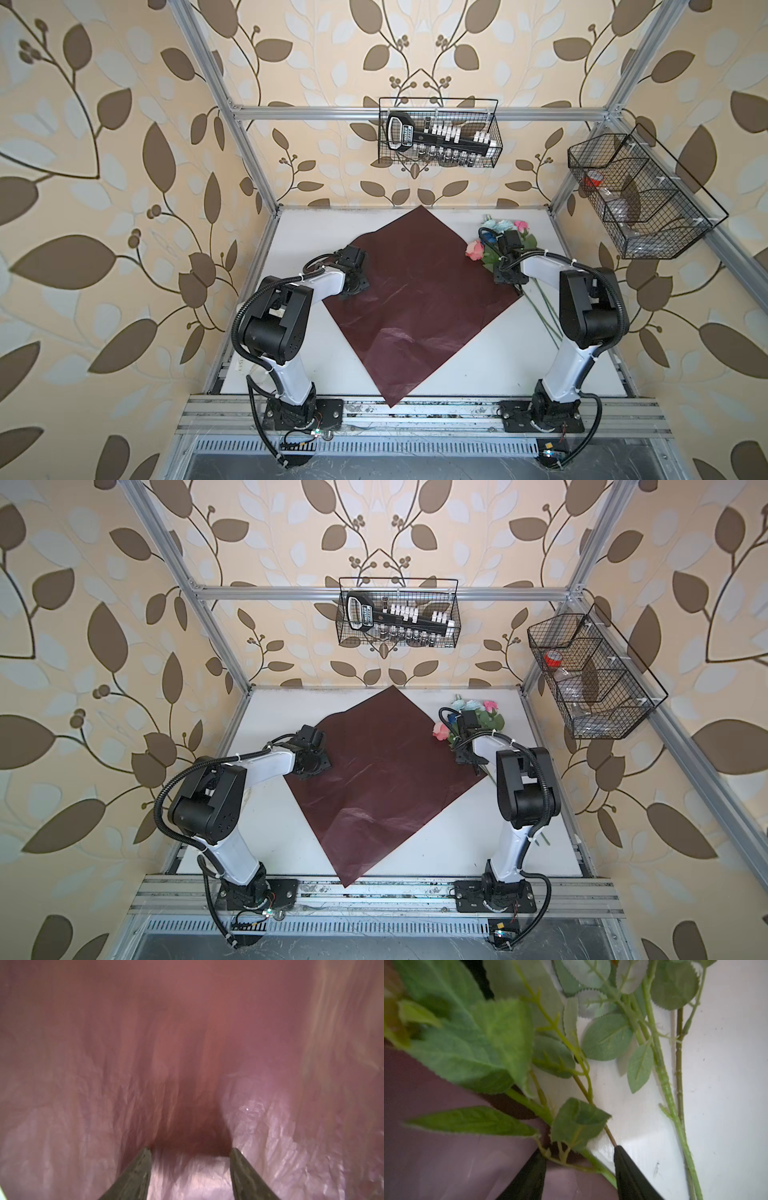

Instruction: Tie the bouquet of fake flowers

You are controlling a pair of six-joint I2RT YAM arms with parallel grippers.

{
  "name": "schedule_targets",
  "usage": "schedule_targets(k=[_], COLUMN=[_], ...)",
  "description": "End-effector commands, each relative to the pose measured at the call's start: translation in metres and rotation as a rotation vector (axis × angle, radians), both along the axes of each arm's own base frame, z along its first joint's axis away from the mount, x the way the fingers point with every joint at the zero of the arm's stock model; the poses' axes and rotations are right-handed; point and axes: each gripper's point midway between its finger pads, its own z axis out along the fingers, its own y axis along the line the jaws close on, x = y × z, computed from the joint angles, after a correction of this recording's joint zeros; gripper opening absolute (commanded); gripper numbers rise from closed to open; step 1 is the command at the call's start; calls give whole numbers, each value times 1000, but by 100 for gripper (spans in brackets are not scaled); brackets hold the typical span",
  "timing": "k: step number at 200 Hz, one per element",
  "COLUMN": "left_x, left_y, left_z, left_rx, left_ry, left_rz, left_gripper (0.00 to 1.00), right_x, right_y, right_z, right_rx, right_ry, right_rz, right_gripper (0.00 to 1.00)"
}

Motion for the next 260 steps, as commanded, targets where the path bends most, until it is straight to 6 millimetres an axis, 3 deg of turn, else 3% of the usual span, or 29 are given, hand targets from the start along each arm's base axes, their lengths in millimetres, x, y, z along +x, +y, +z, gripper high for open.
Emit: schedule_targets(k=[1,47,73,109,164,214,236,260], left_x=[-18,-18,-17,-19,-21,-21,-22,-22], left_y=[3,6,7,9,12,7,3,-3], left_z=[-1,2,3,3,8,16,23,37], left_rx=[-10,1,8,22,34,1,-25,-61], left_ry=[48,45,42,44,36,12,-5,-33], left_rz=[0,4,2,3,2,-11,-21,-49], left_gripper=[60,60,61,61,62,69,77,89], right_x=[13,24,29,39,46,32,27,27], right_y=[-4,1,2,5,19,45,71,114], right_z=[1,-13,-11,11,67,114,127,141], right_rx=[-43,-13,-5,-6,30,150,330,586], right_ry=[-6,13,4,-43,-170,-271,-317,-377], right_rz=[15,53,66,92,120,139,140,155], right_gripper=[54,43,26,3,0,0,0,0])
